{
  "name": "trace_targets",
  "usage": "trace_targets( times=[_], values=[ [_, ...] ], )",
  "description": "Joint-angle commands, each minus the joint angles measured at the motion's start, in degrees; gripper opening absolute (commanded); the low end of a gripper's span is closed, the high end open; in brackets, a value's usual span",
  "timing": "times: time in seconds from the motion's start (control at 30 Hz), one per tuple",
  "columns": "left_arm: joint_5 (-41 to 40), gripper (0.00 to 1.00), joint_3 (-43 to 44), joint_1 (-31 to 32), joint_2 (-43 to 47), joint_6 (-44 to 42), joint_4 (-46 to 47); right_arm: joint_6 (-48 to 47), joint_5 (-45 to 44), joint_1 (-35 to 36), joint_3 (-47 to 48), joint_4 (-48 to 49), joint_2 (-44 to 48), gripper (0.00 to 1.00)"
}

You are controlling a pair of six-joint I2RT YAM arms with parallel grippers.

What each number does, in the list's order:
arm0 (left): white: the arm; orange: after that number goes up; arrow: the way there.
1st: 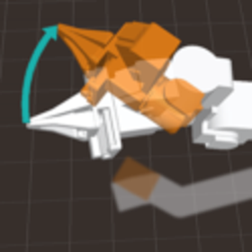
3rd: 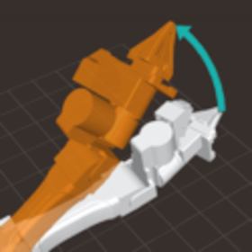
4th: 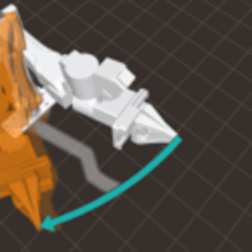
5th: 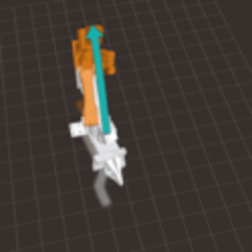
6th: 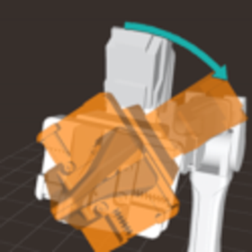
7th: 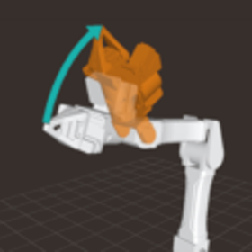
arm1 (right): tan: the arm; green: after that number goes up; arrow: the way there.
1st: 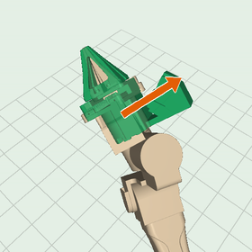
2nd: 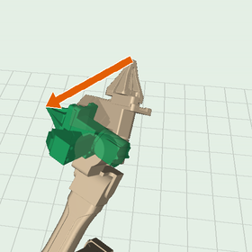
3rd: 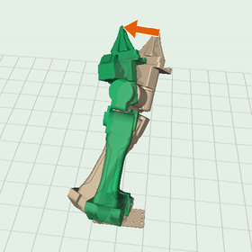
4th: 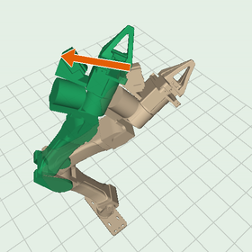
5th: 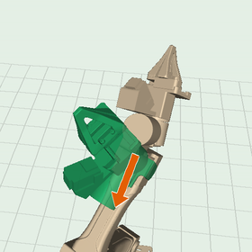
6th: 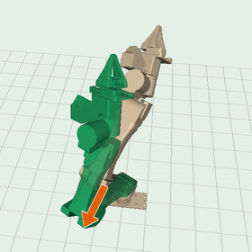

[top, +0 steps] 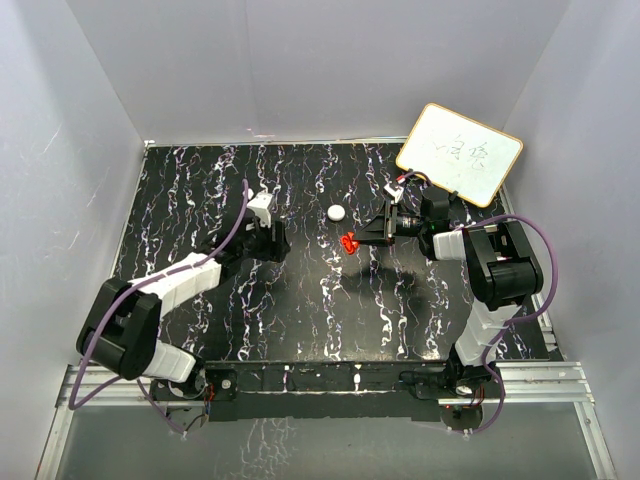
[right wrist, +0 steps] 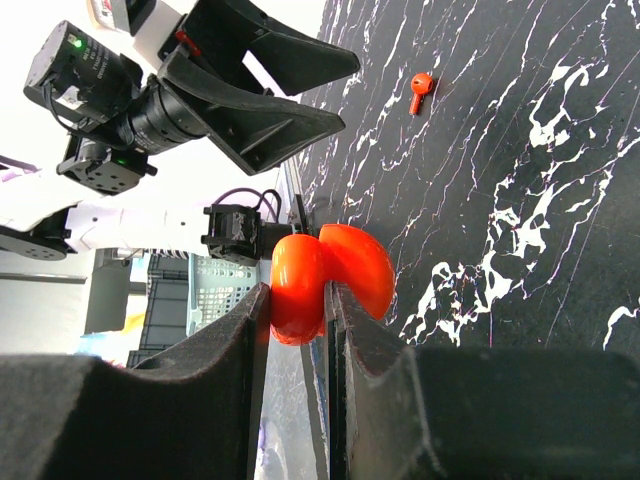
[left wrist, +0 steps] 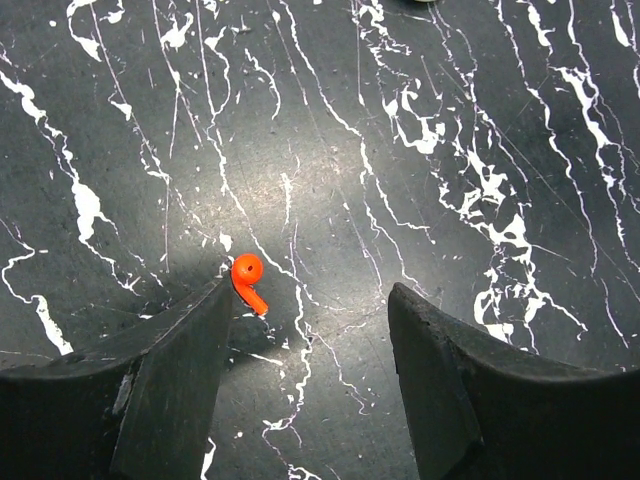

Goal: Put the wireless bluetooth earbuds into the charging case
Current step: Adjust the earbud at the center of the board, then pick up the earbud from the center of the board.

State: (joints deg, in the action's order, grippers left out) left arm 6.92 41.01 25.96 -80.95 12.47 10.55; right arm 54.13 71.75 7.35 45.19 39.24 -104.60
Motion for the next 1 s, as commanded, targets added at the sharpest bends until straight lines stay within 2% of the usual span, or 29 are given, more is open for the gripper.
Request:
trace_targets(
  times=[0.0, 0.43, 0.97],
  values=[
    [0.3, 0.61, -2.0, -0.6, -0.1, 0.1, 5.8, -0.2, 0.0, -0.3, -0.1, 3.3, 2.6, 0.00],
    [-0.9, 0.59, -5.3, -1.6, -4.3, 0.6, 14.5, -0.2, -0.1, -0.4, -0.3, 3.2, 2.6, 0.00],
    [-0.2, 0.56, -5.9, -3.5, -9.3, 0.6, 18.4, -0.2, -0.1, -0.3, 0.0, 3.3, 2.4, 0.00]
  ],
)
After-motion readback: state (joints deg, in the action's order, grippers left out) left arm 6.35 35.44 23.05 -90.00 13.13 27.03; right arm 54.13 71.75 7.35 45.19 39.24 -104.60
